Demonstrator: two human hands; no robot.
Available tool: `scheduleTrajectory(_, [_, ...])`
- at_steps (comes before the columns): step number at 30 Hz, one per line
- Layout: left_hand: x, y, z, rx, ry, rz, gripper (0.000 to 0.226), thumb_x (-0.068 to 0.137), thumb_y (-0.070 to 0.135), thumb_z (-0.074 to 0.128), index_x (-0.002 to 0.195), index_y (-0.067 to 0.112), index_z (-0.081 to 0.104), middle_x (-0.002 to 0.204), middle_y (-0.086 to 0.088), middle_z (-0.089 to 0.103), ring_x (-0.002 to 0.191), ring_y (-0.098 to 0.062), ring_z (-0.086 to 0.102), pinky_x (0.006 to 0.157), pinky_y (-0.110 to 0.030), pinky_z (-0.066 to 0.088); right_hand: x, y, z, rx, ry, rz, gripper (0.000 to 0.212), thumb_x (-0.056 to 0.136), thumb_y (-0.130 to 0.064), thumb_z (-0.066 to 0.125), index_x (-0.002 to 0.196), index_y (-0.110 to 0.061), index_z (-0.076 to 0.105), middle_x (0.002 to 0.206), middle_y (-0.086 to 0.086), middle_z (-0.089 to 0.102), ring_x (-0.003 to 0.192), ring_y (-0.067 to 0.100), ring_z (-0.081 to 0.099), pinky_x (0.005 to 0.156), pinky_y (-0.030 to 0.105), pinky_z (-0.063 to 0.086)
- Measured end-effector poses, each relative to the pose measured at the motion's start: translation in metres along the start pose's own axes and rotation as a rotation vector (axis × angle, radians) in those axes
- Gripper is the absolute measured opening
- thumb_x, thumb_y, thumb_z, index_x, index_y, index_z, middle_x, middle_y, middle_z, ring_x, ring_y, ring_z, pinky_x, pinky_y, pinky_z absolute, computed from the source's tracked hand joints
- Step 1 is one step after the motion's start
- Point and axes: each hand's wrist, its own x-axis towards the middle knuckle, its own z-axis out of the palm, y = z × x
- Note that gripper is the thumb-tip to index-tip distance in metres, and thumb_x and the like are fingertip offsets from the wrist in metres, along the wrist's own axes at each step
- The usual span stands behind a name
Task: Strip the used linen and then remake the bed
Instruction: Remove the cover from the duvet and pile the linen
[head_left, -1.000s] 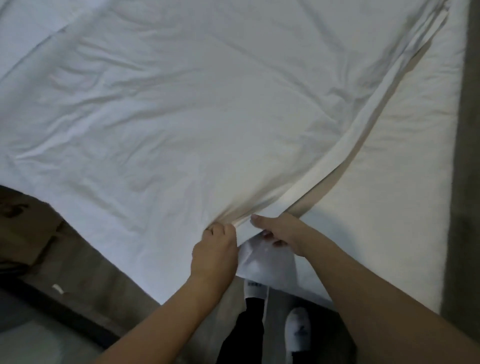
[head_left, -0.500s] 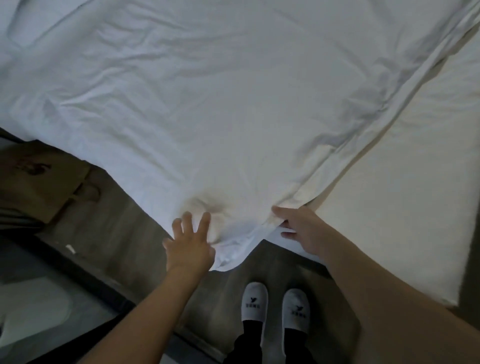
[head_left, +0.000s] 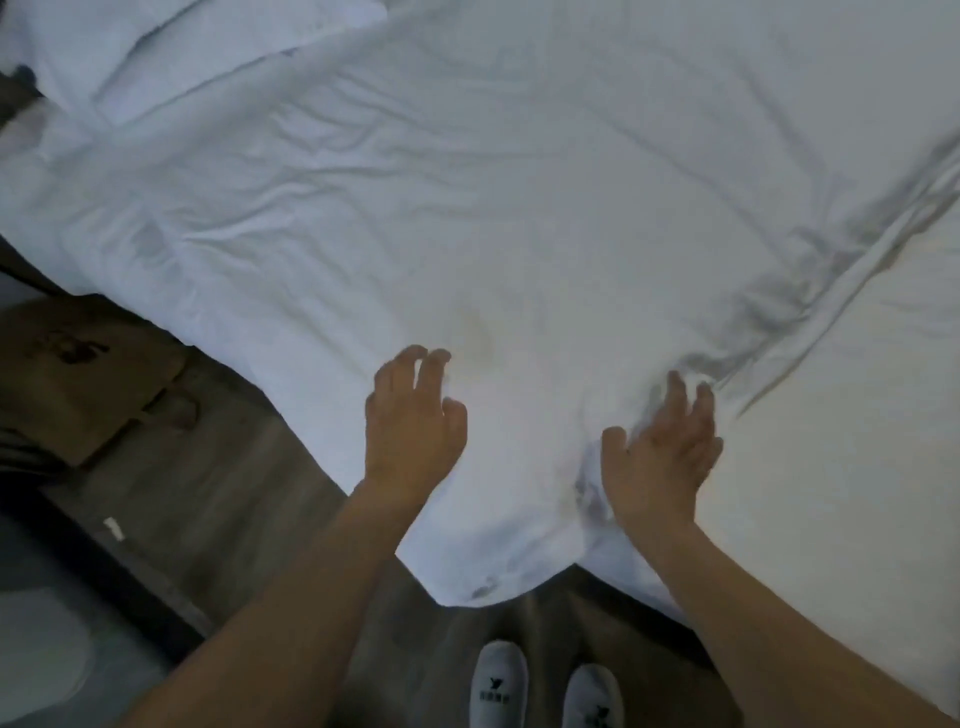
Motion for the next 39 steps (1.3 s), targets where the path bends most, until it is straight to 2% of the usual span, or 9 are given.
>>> scheduleTrajectory(4, [0.015,-0.037,0.02,0.166,-0.822,-0.143,0.065,0.1,0.051,0.032,0.151,0.046,-0.008,0.16,0.009,-0.025,0.149,-0.019,-0.017,0.115,-0.062,0.008,0.016,-0.029,0.032,-0.49,-0.616,-0.408,0.069,0.095,-0.056,0.019,0.153,-0.032,-0.01,0.16,0.01,-0.023,0.147,0.031,-0.017,0.118,0.053,-0.007])
scheduleTrajectory(8, [0.042,-0.047,-0.003,0.196,-1.215,-0.229,0.074,0.093,0.024,0.045,0.153,0.044,0.006,0.163,0.003,-0.007,0.15,-0.029,0.005,0.117,-0.053,0.02,0.043,-0.067,0.023,-0.734,-0.808,-0.384,0.062,0.088,-0.043,0.042,0.147,-0.026,0.031,0.153,0.017,0.024,0.139,0.037,0.029,0.11,0.051,0.02])
scheduleTrajectory(13, [0.155,-0.067,-0.068,0.258,-0.839,-0.114,0.053,0.096,0.019,0.038,0.148,0.024,0.035,0.154,-0.005,0.027,0.14,-0.029,0.029,0.114,-0.046,0.029,0.092,-0.145,0.013,-0.585,-0.568,-0.419,0.044,0.09,-0.036,0.043,0.132,-0.022,0.043,0.132,0.006,0.044,0.124,0.027,0.045,0.105,0.045,0.028])
scheduleTrajectory(21, [0.345,-0.201,-0.011,0.315,-0.321,0.087,0.06,0.099,0.046,0.026,0.155,0.026,0.016,0.163,-0.003,0.008,0.15,-0.027,0.004,0.117,-0.058,-0.002,0.18,-0.306,0.152,-0.398,-0.329,-0.54,0.066,0.099,-0.056,0.014,0.152,-0.031,-0.016,0.16,0.005,-0.023,0.148,0.033,-0.015,0.115,0.054,-0.012])
scheduleTrajectory(27, [0.331,-0.402,0.022,0.435,-0.583,-0.322,0.067,0.092,0.065,-0.002,0.151,0.038,-0.018,0.159,0.01,-0.027,0.147,-0.017,-0.024,0.115,-0.06,-0.009,0.191,-0.331,0.281,-0.444,-0.319,-0.382,0.067,0.097,-0.055,0.008,0.155,-0.024,-0.008,0.16,0.01,-0.02,0.145,0.034,-0.023,0.114,0.06,-0.01])
scheduleTrajectory(30, [0.394,-0.379,0.02,0.329,-0.336,-0.293,0.067,0.098,0.052,0.024,0.156,0.022,0.007,0.163,-0.008,0.0,0.149,-0.032,-0.001,0.114,-0.066,0.007,0.2,-0.335,0.276,-0.499,-0.428,-0.354,0.07,0.093,-0.06,-0.001,0.154,-0.027,-0.011,0.158,0.007,-0.027,0.144,0.029,-0.028,0.114,0.058,-0.013])
scheduleTrajectory(33, [0.479,-0.285,0.042,0.163,-0.142,0.117,0.064,0.095,0.046,0.034,0.154,0.024,0.024,0.161,-0.012,0.02,0.148,-0.035,0.015,0.112,-0.066,0.012,0.231,-0.34,0.257,-0.472,-0.376,-0.373,0.066,0.091,-0.061,-0.006,0.15,-0.034,-0.02,0.156,0.001,-0.032,0.142,0.021,-0.033,0.115,0.055,-0.013])
scheduleTrajectory(36, [0.534,-0.193,0.067,0.167,-0.26,0.493,0.059,0.099,0.048,0.029,0.154,0.035,0.015,0.164,-0.001,0.008,0.151,-0.025,0.005,0.115,-0.064,0.005,0.287,-0.34,0.237,-0.437,-0.221,-0.195,0.065,0.096,-0.059,0.001,0.149,-0.032,-0.025,0.156,0.0,-0.033,0.143,0.023,-0.03,0.116,0.055,-0.013])
scheduleTrajectory(39, [0.567,-0.208,0.104,0.271,-0.368,0.328,0.06,0.099,0.055,0.02,0.155,0.039,0.007,0.164,0.006,-0.001,0.151,-0.019,-0.003,0.116,-0.06,-0.004,0.356,-0.32,0.207,-0.405,-0.142,-0.014,0.067,0.096,-0.062,0.01,0.151,-0.034,-0.016,0.16,0.0,-0.024,0.146,0.026,-0.022,0.115,0.055,-0.014])
